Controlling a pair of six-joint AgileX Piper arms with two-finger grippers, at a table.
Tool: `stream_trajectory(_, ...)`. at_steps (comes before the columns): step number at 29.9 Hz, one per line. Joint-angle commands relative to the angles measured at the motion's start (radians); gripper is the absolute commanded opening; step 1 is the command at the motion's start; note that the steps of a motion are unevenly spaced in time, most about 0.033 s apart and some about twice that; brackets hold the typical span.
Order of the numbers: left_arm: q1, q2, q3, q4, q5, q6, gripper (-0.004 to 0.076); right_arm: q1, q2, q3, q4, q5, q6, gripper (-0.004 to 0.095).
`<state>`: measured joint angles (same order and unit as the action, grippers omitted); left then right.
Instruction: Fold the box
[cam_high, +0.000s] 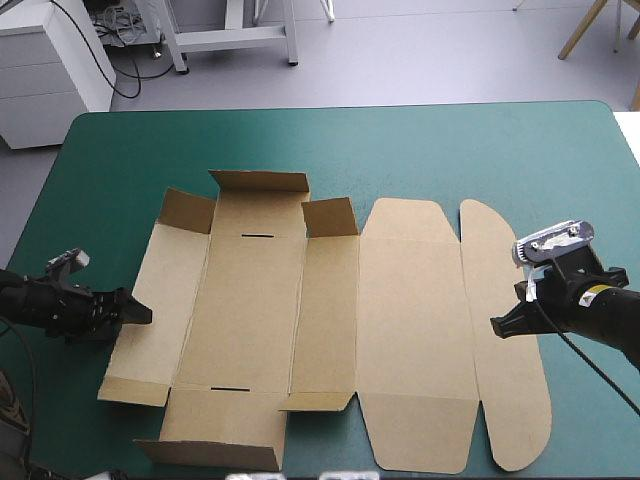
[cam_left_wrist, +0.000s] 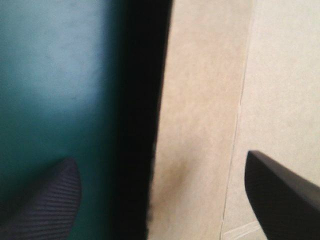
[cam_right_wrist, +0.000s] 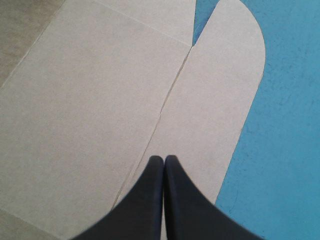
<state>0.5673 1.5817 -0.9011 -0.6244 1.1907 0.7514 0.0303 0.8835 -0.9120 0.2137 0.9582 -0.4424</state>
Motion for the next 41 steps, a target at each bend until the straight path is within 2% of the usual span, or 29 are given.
stream_trajectory(1, -0.069, -0.012, -0.017, -0.014, 0.111, 0.001, 0.064, -0.009, -0.011, -0.026, 0.007, -0.047, -0.008, -0.0019)
stream_trajectory(16, -0.247, -0.011, -0.017, -0.013, 0.111, -0.042, 0.064, -0.009, -0.011, -0.026, 0.013, -0.047, -0.008, -0.0019)
stream_trajectory(22, -0.279, -0.011, -0.017, -0.013, 0.111, -0.044, 0.0591, -0.009, -0.011, -0.026, 0.029, -0.047, -0.006, -0.0019)
stream_trajectory(26, -0.279, -0.011, -0.018, 0.006, 0.107, -0.044, 0.0531, -0.009, -0.011, -0.026, 0.029, -0.047, -0.008, -0.0019)
stream_trajectory(32, -0.279, -0.011, -0.018, 0.003, 0.091, -0.044, 0.0388, -0.009, -0.011, -0.026, 0.029, -0.047, -0.008, -0.0019)
stream_trajectory(41, -0.279, -0.011, -0.018, -0.001, 0.065, -0.049, 0.0087, -0.009, -0.011, -0.026, 0.029, -0.047, -0.008, -0.0019)
